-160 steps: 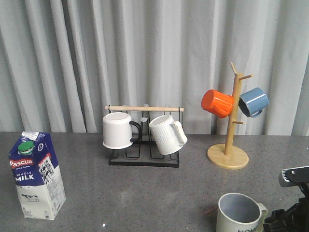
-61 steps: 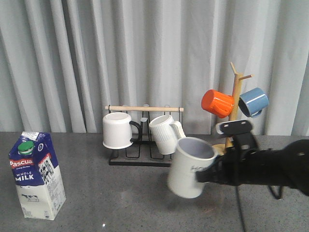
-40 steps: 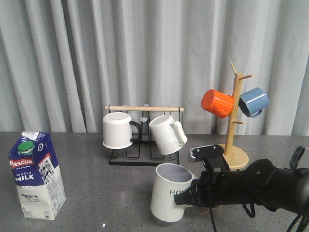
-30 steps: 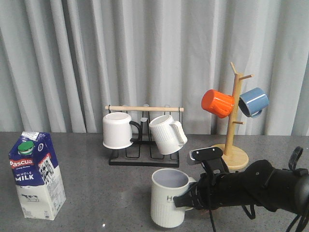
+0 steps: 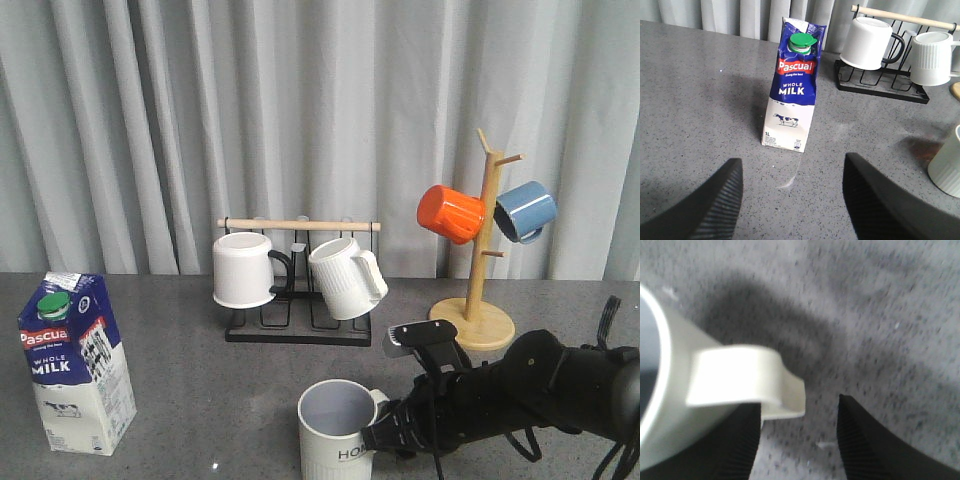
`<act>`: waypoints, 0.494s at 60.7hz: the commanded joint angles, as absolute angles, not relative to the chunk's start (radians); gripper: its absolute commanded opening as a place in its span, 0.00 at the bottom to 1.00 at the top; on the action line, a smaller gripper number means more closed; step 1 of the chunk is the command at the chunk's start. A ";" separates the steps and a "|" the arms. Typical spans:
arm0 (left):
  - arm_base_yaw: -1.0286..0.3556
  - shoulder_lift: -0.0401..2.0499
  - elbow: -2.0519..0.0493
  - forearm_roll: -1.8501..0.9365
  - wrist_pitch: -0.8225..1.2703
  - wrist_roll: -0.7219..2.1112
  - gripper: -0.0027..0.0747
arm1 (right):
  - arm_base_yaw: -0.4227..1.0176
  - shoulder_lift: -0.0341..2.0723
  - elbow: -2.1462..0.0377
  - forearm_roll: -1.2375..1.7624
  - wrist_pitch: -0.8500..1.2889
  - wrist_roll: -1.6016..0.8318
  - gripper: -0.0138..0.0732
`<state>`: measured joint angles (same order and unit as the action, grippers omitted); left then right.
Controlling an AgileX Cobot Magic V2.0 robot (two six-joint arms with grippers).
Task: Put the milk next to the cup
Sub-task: 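Slide the held white mug with the right gripper toward the table center, then open the right gripper and withdraw it from the mug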
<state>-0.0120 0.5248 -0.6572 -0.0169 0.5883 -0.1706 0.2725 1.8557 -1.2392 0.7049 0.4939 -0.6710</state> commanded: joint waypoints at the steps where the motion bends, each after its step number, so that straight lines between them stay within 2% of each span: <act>1: -0.011 0.535 -0.692 -0.018 0.520 -0.172 0.59 | 0.272 1.778 -1.269 0.664 0.510 -0.640 0.58; 12: -0.011 0.535 -0.692 -0.018 0.529 -0.172 0.59 | 0.271 1.708 -1.269 0.594 0.556 -0.565 0.58; 21: -0.011 0.535 -0.692 -0.018 0.538 -0.172 0.59 | 0.271 1.637 -1.269 0.537 0.673 -0.506 0.56; 30: -0.011 0.535 -0.692 -0.018 0.538 -0.172 0.59 | 0.272 1.530 -1.254 0.519 0.790 -0.499 0.46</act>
<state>-0.0120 0.5248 -0.6572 -0.0169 0.5987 -0.1706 0.2725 1.6332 -1.2378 0.5116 0.7592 -0.5029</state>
